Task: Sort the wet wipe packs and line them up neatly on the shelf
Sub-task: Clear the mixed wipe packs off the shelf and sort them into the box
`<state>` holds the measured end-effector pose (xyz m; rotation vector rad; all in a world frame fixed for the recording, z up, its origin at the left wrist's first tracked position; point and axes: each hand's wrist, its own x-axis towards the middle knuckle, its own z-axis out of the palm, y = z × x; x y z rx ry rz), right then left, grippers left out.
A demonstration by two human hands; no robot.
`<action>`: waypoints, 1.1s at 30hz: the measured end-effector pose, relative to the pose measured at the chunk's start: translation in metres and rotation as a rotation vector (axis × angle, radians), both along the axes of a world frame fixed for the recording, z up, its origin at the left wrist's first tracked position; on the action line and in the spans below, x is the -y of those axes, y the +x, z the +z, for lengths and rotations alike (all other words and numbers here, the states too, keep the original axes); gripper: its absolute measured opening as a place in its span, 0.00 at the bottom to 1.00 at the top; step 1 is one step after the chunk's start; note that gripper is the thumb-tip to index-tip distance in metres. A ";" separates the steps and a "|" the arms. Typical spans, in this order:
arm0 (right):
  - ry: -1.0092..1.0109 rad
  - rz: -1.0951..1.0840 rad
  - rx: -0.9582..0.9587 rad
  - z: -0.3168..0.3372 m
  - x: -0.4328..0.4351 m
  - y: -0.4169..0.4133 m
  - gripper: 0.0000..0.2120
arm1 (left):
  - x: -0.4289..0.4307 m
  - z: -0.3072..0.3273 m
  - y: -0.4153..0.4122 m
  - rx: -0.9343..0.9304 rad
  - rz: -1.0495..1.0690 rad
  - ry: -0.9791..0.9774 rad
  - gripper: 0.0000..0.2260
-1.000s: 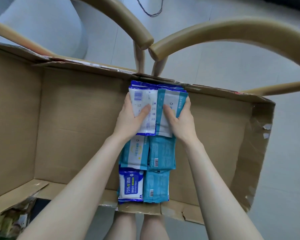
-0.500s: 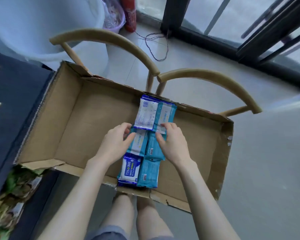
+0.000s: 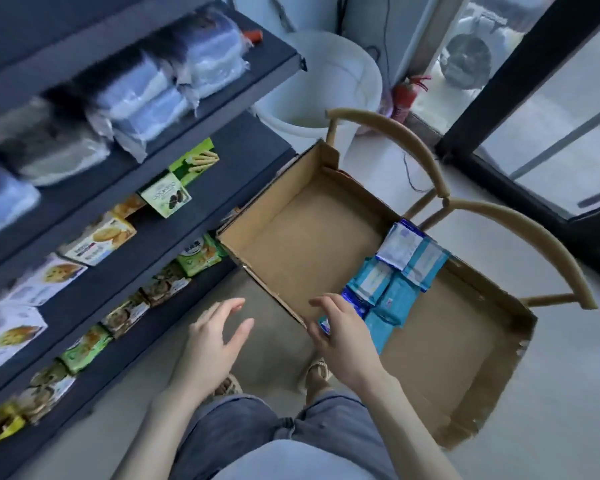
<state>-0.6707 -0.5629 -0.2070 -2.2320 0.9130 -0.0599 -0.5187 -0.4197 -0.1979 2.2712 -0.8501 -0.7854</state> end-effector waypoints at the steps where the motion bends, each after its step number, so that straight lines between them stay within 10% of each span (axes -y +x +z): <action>1: -0.006 0.022 0.014 0.000 -0.015 0.010 0.13 | -0.021 0.001 0.007 -0.013 0.038 -0.008 0.15; 12: -0.064 0.211 0.239 0.055 -0.131 0.169 0.12 | -0.164 0.048 0.123 0.144 0.280 -0.210 0.11; 25: -0.153 0.310 0.605 0.167 -0.101 0.381 0.07 | -0.137 0.155 0.289 0.322 0.426 -0.646 0.09; 33: -0.061 0.316 0.503 0.185 -0.040 0.520 0.10 | -0.080 0.170 0.418 0.380 0.556 -0.446 0.15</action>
